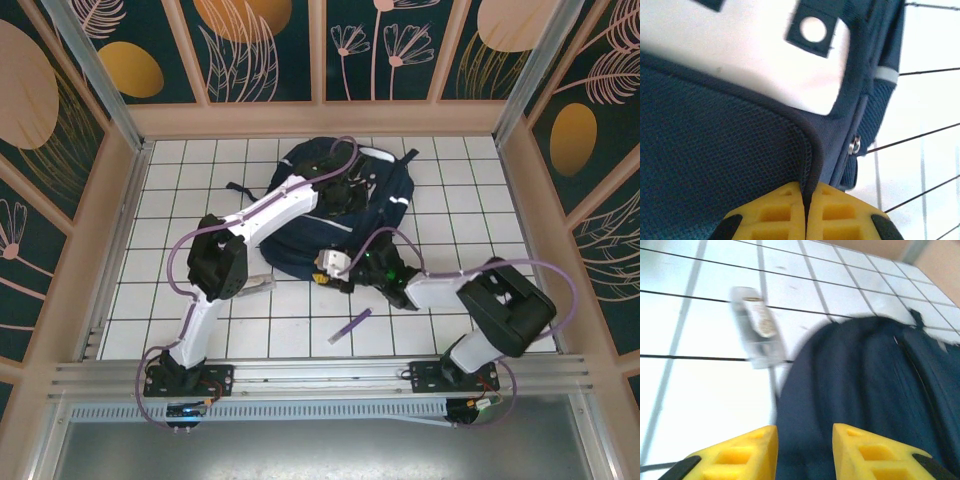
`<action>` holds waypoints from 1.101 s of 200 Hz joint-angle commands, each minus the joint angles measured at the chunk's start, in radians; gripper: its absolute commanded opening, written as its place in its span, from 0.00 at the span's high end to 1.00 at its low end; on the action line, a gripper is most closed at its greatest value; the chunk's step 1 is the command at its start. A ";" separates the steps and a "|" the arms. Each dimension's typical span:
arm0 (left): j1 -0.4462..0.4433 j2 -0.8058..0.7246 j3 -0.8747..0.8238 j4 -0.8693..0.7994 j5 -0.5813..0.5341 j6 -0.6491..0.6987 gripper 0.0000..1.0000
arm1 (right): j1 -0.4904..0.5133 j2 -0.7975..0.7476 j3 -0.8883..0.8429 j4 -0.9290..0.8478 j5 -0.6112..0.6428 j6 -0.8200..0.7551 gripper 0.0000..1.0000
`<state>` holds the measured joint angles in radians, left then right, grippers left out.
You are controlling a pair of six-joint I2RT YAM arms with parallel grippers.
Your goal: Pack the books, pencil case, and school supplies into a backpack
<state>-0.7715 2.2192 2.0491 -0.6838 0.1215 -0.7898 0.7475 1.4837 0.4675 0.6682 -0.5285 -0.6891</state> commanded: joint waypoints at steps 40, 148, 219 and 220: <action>-0.008 -0.036 0.047 0.072 0.008 0.099 1.00 | -0.237 -0.315 -0.120 0.029 -0.134 -0.025 0.55; 0.006 -0.057 -0.004 0.157 0.072 0.153 0.74 | -0.421 -0.529 0.019 -0.303 0.549 1.237 0.02; 0.006 -0.410 -0.484 0.366 0.060 0.306 0.56 | -0.432 -0.096 0.472 -0.969 0.318 1.321 0.16; 0.006 -0.417 -0.495 0.372 0.061 0.308 0.55 | -0.432 -0.091 0.475 -0.971 0.314 1.321 0.17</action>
<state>-0.7704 1.9621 1.7214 -0.4553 0.1722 -0.5629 0.3202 1.2907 0.8612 -0.0044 -0.1261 0.5732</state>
